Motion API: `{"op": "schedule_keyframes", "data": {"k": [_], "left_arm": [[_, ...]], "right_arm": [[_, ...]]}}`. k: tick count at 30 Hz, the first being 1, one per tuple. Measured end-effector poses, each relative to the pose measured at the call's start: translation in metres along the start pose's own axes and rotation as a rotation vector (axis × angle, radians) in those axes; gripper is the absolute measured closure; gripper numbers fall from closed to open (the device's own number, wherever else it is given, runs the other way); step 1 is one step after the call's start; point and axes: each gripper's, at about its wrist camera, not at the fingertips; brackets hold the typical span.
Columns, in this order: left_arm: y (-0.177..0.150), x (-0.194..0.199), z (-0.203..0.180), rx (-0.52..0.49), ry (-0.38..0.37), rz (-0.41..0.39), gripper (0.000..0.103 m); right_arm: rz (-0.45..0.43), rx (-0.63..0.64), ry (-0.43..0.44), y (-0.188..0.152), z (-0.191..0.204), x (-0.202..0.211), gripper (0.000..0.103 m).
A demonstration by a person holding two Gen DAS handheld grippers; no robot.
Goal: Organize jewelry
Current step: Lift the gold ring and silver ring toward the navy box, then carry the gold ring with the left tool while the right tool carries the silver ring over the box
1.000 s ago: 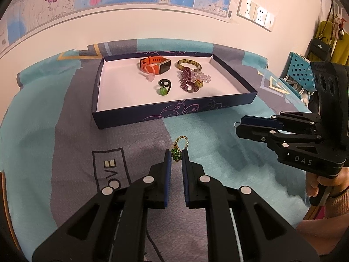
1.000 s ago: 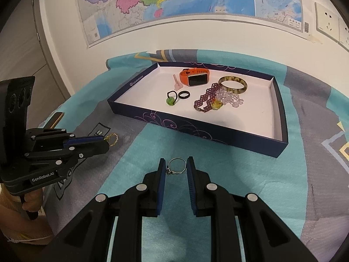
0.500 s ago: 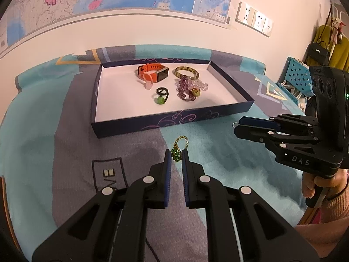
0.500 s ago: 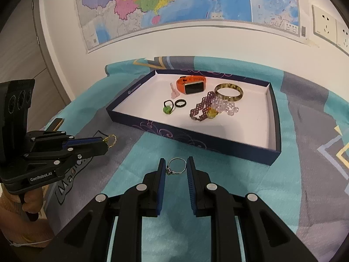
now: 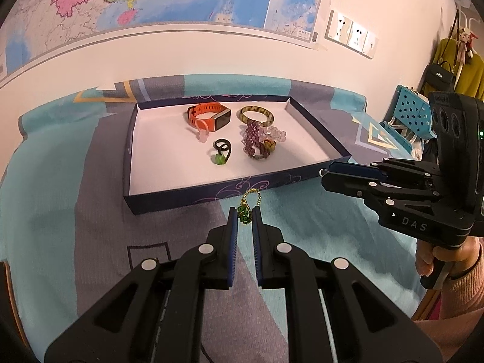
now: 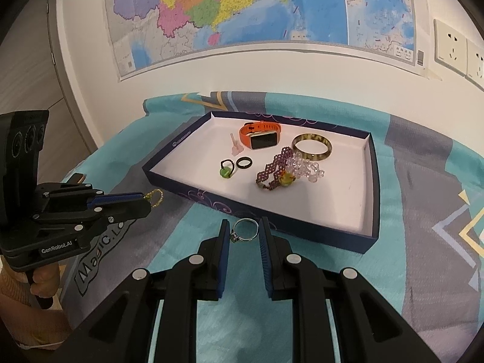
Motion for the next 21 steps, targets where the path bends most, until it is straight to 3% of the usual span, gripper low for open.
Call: {"op": "schedule_keyframes", "data": {"k": [21], "left_arm": [[0.022,-0.011,-0.002,-0.015,-0.006,-0.015,0.093]], "right_arm": [[-0.012,0.012,-0.019,0.022,-0.008,-0.012,0.085]]}}
Point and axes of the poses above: each gripper's, at about its wrist camera, not at the fingertips, and x roughly against the way its jaws point, z to its left, y to its top, and after that the axes turned 2 degrees about -x, right-handed
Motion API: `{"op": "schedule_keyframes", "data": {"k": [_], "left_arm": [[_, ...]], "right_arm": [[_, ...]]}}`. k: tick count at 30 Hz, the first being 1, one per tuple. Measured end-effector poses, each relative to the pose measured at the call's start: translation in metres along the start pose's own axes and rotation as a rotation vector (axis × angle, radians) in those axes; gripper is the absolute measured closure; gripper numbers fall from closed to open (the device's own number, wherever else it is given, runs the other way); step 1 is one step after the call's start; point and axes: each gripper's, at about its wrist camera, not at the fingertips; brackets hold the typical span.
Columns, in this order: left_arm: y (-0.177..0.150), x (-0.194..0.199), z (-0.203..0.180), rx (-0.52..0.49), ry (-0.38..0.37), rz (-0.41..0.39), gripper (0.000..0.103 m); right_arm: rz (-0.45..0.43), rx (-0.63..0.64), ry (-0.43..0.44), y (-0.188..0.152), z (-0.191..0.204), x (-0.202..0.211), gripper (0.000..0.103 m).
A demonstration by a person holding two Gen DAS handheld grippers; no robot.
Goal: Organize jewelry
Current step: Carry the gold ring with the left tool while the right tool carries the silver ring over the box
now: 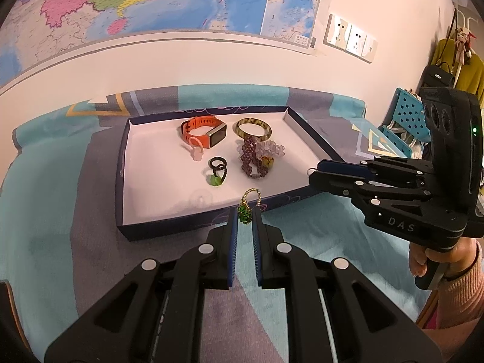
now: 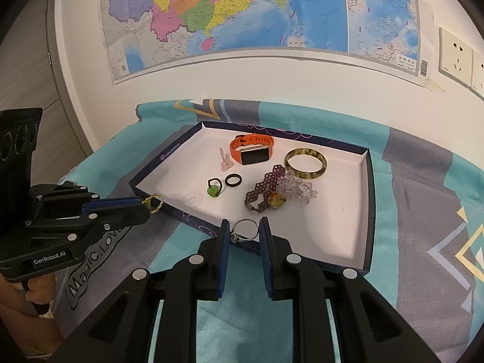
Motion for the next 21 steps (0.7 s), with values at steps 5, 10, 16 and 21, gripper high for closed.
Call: {"op": "schedule_keyframes", "data": {"k": [5,10,16,21], "left_arm": [[0.004,-0.004,0.0,0.0,0.0,0.001,0.093],[0.007,-0.007,0.0,-0.005,0.001,0.004,0.093],[0.012,-0.011,0.0,-0.013,0.003,0.005,0.093],[0.014,-0.014,0.0,-0.014,0.004,0.005,0.093]], "right_arm": [[0.002,-0.001,-0.001,0.003,-0.001,-0.003,0.085],[0.004,0.0,-0.003,0.006,-0.003,-0.006,0.085],[0.007,-0.001,-0.003,0.013,-0.006,-0.013,0.085],[0.016,-0.003,-0.003,0.016,-0.008,-0.021,0.085]]}}
Point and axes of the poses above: each gripper's, at about its wrist camera, not at the fingertips, and x roughly against the way its jaws point, z to its left, y to its top, and after that the axes turned 2 degrees about -x, right-handed
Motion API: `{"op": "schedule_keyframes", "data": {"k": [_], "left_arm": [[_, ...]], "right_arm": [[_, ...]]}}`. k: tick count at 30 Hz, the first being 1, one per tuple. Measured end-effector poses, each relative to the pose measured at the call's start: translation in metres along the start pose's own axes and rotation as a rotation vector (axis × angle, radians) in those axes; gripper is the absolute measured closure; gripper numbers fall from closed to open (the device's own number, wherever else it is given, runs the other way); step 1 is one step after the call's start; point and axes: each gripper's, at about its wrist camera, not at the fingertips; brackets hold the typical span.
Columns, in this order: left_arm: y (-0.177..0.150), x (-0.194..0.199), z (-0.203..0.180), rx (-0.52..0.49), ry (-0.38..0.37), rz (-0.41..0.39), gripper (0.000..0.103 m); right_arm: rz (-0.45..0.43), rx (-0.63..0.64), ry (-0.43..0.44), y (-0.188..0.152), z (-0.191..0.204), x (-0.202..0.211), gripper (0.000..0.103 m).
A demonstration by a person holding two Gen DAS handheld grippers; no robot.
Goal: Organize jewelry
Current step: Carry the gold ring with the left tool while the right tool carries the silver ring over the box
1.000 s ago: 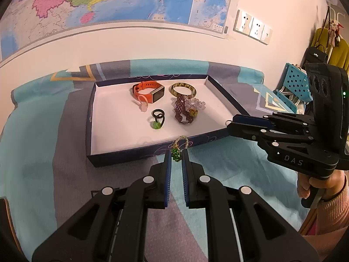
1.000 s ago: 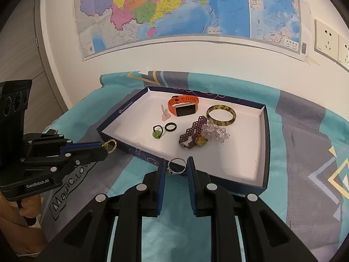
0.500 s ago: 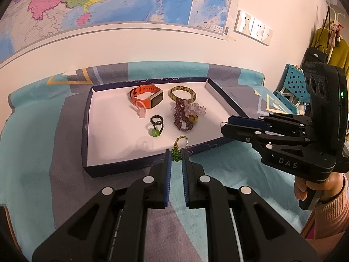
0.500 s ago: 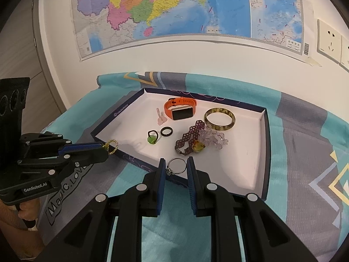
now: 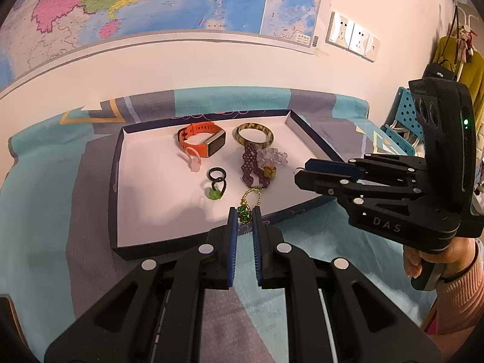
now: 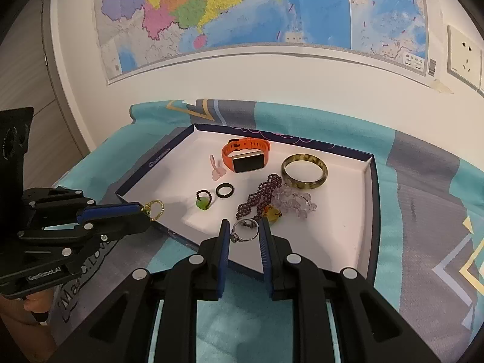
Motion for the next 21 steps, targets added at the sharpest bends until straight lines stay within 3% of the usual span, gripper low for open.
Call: {"op": "schedule_keyframes", "data": {"k": [21], "left_arm": [[0.008,-0.027,0.004,0.0,0.015,0.032,0.093]], "right_arm": [[0.063,-0.009,-0.004,0.004,-0.008,-0.031,0.085]]}}
Point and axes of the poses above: each gripper's, at about its wrist camera, not at the fingertips, and x roughly against the way its jaws point, z to its left, y to its top, and after that the axes turned 2 degrees about -x, right-handed
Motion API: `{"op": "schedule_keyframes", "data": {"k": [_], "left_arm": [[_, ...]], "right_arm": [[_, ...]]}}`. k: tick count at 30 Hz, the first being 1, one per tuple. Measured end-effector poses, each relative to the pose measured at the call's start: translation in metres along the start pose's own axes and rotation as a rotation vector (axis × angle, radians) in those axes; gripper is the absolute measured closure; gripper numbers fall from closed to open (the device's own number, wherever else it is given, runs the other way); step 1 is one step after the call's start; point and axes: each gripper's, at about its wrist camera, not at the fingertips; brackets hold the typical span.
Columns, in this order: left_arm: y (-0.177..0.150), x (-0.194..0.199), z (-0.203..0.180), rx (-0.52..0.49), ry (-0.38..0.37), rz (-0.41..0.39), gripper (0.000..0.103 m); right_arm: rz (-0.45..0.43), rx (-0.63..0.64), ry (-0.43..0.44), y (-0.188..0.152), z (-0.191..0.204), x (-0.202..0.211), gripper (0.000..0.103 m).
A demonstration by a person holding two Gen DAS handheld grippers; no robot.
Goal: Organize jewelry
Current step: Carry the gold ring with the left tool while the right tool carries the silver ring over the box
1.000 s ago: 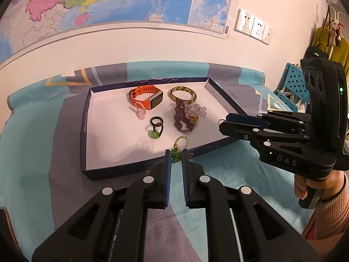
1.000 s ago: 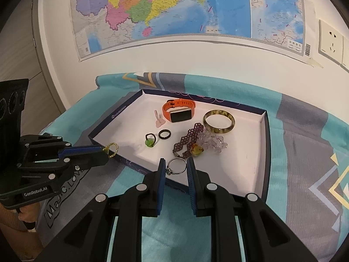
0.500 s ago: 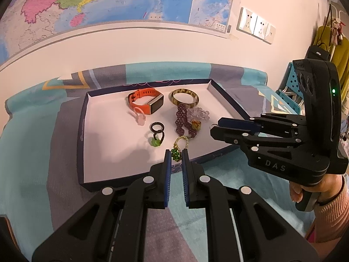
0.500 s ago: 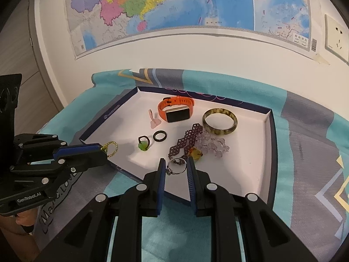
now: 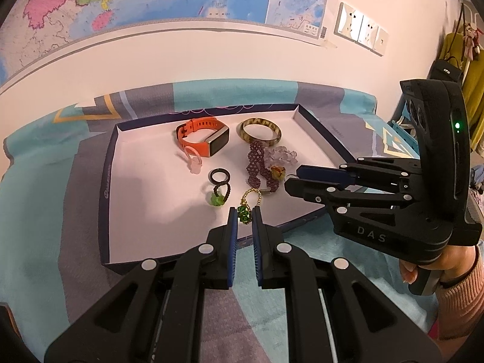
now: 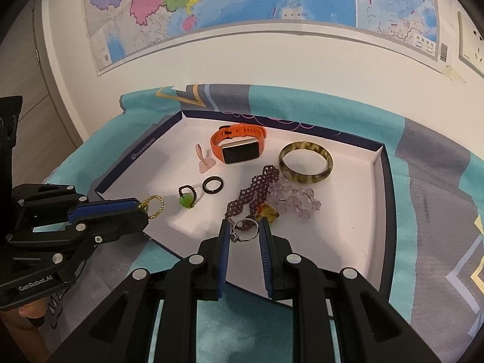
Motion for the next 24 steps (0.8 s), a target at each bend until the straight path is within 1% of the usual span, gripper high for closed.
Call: {"op": "schedule_keyframes", "data": {"k": [24], "left_arm": [[0.001,-0.026,0.008,0.039,0.0,0.05,0.093]], "right_arm": [[0.042,-0.002,-0.008,0.004,0.004,-0.02,0.085]]}}
Point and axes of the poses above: each gripper's, at about its wrist camera, not at the fingertips, and x roughly against the way its jaws point, z to its left, y to its top, and after that the axes turned 2 degrees about -x, right-handed
